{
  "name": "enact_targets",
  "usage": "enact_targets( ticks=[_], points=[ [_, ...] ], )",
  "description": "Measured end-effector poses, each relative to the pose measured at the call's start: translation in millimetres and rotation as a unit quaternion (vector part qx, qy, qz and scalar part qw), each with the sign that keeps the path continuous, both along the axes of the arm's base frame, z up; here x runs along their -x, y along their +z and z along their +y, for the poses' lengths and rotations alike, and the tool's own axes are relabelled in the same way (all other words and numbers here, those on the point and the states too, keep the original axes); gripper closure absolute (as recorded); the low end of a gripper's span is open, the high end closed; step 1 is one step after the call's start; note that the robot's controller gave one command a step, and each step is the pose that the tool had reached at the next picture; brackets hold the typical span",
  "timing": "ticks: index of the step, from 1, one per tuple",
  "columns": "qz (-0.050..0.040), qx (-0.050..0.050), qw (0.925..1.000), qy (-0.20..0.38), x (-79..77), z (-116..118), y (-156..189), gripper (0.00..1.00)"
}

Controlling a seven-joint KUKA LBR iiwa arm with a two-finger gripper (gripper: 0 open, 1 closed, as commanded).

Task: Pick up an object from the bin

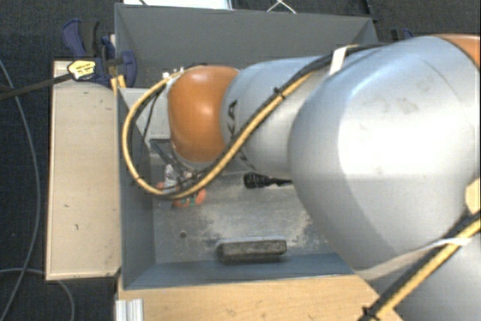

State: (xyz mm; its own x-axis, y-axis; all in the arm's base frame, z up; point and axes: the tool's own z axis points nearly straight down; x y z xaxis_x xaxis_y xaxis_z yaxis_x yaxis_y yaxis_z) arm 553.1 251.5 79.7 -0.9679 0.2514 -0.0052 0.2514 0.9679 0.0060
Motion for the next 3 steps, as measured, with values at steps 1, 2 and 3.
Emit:
enact_targets(
  ticks=[1,2,3],
  points=[
    [0.0017,0.001,1.0,0.0,0.8,-0.5,26.7,1.0],
    [-0.0003,0.0,1.0,-0.001,-0.3,-0.4,50.8,1.0],
    [-0.0018,-0.001,1.0,-0.001,-0.8,-0.3,67.1,1.0]
  ],
)
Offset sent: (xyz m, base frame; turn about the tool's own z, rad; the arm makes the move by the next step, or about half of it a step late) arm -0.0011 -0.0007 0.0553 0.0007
